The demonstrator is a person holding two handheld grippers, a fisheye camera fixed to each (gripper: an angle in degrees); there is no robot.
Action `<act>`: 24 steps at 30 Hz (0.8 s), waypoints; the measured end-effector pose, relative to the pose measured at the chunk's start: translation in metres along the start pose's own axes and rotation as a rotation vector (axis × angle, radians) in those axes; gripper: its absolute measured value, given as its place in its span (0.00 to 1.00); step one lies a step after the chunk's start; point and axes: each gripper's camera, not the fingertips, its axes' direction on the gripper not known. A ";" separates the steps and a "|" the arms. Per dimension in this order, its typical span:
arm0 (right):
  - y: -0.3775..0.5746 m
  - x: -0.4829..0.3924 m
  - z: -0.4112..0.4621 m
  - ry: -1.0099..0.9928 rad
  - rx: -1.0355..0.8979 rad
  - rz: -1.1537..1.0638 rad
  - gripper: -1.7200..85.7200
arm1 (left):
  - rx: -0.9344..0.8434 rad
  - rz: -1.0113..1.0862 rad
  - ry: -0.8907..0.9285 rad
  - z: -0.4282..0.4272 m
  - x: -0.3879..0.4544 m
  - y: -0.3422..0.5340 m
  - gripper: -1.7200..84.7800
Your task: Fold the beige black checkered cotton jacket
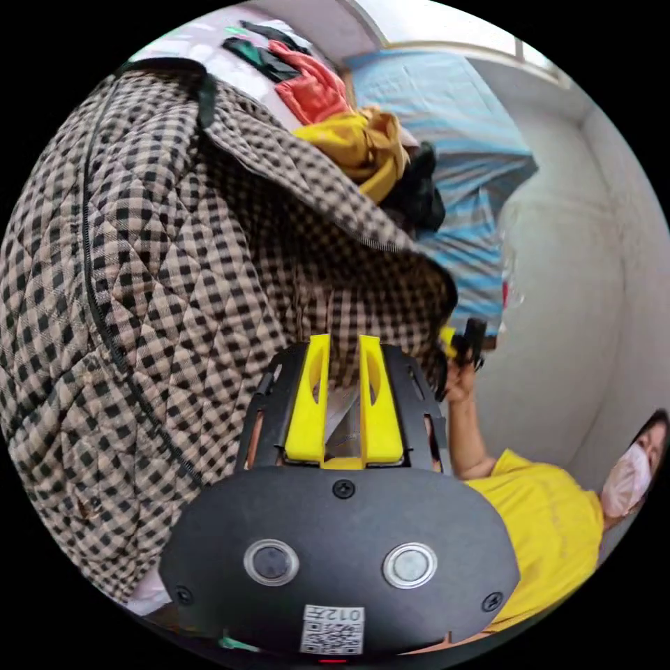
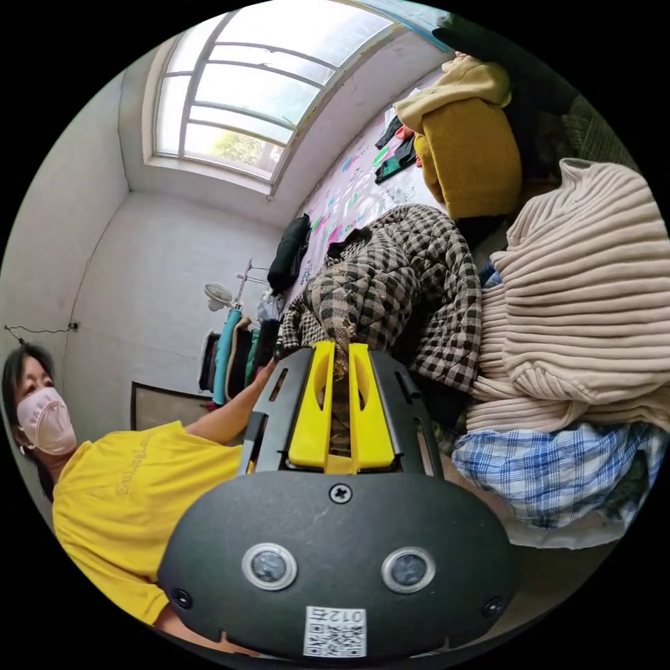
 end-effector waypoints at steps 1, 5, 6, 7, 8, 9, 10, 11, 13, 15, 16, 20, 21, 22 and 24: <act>-0.003 0.002 -0.003 -0.014 -0.023 -0.014 0.04 | 0.042 -0.056 0.024 -0.006 -0.008 -0.017 0.11; -0.015 0.007 -0.019 -0.046 -0.070 -0.055 0.04 | 0.137 -0.241 0.098 -0.013 -0.038 -0.071 0.13; -0.016 0.009 -0.021 -0.050 -0.073 -0.058 0.04 | 0.153 -0.262 0.119 -0.013 -0.042 -0.078 0.14; -0.018 0.011 -0.026 -0.056 -0.078 -0.066 0.04 | 0.182 -0.302 0.145 -0.012 -0.050 -0.092 0.14; -0.019 0.013 -0.031 -0.064 -0.082 -0.073 0.04 | 0.206 -0.335 0.150 -0.012 -0.056 -0.106 0.14; -0.020 0.014 -0.033 -0.068 -0.083 -0.074 0.04 | 0.217 -0.349 0.148 -0.012 -0.059 -0.112 0.14; -0.020 0.017 -0.037 -0.076 -0.085 -0.079 0.04 | 0.233 -0.372 0.140 -0.012 -0.063 -0.126 0.14; -0.020 0.019 -0.040 -0.079 -0.091 -0.085 0.04 | 0.250 -0.386 0.137 -0.013 -0.067 -0.139 0.13; -0.019 0.022 -0.043 -0.074 -0.104 -0.087 0.04 | 0.268 -0.395 0.147 -0.015 -0.072 -0.159 0.12; -0.019 0.024 -0.043 -0.055 -0.126 -0.088 0.04 | 0.275 -0.390 0.148 -0.020 -0.070 -0.177 0.10; -0.020 0.023 -0.041 -0.030 -0.144 -0.088 0.04 | 0.270 -0.386 0.122 -0.027 -0.063 -0.189 0.09; -0.035 -0.015 -0.021 0.041 -0.273 -0.179 0.04 | 0.111 -0.145 0.022 -0.080 0.016 -0.254 0.06; -0.039 -0.027 -0.015 0.051 -0.305 -0.216 0.04 | 0.076 -0.085 -0.028 -0.092 0.034 -0.263 0.06; -0.046 -0.053 0.003 0.071 -0.384 -0.298 0.04 | 0.013 0.038 -0.154 -0.114 0.072 -0.279 0.06; -0.053 -0.083 0.042 0.080 -0.524 -0.407 0.04 | -0.086 0.201 -0.340 -0.138 0.117 -0.294 0.05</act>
